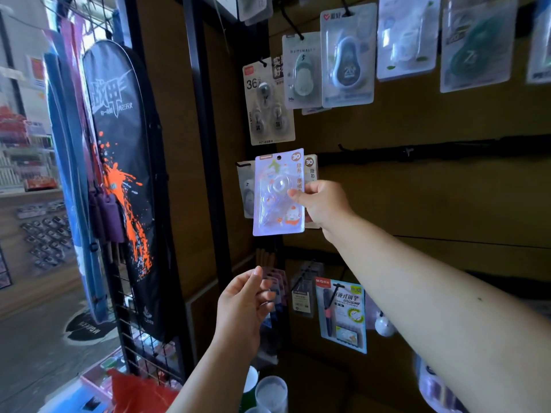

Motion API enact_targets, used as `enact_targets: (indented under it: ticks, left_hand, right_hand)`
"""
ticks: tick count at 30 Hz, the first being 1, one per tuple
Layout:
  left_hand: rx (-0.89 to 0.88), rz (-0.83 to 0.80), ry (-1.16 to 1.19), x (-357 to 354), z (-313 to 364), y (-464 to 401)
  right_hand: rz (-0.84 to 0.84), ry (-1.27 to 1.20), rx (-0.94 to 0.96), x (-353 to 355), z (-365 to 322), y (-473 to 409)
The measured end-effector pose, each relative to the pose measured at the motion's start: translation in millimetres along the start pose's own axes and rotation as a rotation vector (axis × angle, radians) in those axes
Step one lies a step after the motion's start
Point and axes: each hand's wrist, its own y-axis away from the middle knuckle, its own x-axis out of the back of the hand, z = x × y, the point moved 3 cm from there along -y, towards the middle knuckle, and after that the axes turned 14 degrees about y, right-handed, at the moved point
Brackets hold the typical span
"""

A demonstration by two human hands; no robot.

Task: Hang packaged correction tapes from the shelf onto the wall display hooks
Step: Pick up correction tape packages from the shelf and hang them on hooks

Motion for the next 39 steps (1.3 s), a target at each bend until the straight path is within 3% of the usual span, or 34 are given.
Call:
enact_targets:
  ticks: [17,27,39]
  left_hand:
    - [0.012,0.057,0.008,11.9,-5.3,-3.7]
    - [-0.059,0.073,-0.216,20.2,-5.3,-17.0]
    - [-0.055,0.102,-0.305,25.0,-10.0,-17.5]
  right_hand:
    - [0.153,0.091,0.002,-12.2,10.0,1.7]
    - [0.212,0.327,-0.037,-7.3,12.9,-27.1]
    - [0.112,0.387,-0.145,2.1,52.1,-6.7]
